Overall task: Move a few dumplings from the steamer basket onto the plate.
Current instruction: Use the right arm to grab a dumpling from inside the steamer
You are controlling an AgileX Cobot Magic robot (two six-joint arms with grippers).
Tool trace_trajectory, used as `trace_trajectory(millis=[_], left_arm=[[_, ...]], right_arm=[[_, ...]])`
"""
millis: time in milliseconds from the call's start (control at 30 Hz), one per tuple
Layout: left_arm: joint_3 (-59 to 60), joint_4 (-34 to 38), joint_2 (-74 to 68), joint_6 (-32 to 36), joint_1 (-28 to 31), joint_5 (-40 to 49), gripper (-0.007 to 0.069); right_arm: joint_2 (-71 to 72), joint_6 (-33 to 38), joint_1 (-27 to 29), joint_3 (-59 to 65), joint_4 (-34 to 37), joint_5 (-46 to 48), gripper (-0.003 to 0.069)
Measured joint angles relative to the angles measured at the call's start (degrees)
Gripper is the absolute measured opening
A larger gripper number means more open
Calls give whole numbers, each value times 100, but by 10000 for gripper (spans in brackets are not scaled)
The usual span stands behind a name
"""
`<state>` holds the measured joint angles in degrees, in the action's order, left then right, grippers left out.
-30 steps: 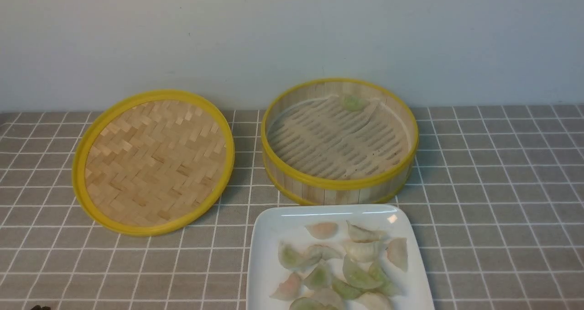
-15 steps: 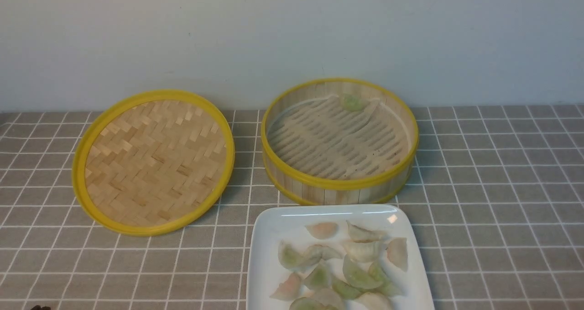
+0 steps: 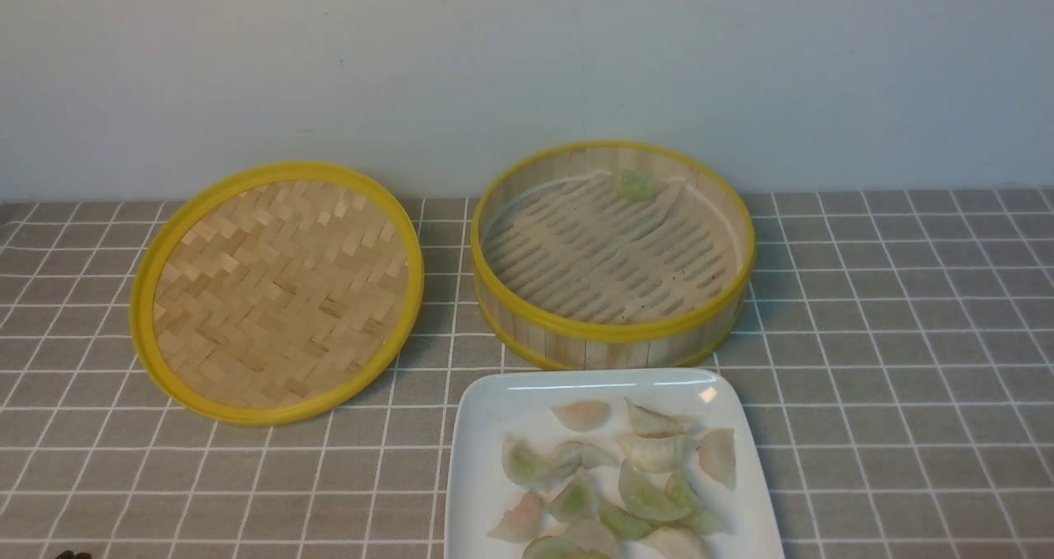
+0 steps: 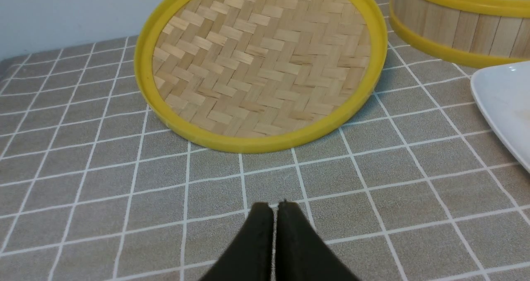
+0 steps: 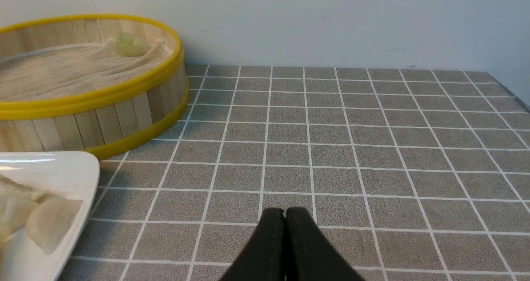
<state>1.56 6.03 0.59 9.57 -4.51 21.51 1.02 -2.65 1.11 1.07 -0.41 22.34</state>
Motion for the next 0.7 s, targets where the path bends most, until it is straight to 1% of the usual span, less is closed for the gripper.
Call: trace_trajectory(millis=[267, 367, 567, 633, 700], left_arm=[[0, 0, 0, 0, 0, 0, -5], [0, 0, 0, 0, 0, 0, -5], [0, 0, 0, 0, 0, 0, -5], [0, 0, 0, 0, 0, 0, -5], [0, 0, 0, 0, 0, 0, -5]], right_arm=[[0, 0, 0, 0, -7, -16, -15], [0, -106, 0, 38, 197, -275, -15], [0, -1177, 0, 57, 1972, -1763, -15], [0, -1460, 0, 57, 2738, -2341, -15], [0, -1515, 0, 57, 3026, -2618, -15]])
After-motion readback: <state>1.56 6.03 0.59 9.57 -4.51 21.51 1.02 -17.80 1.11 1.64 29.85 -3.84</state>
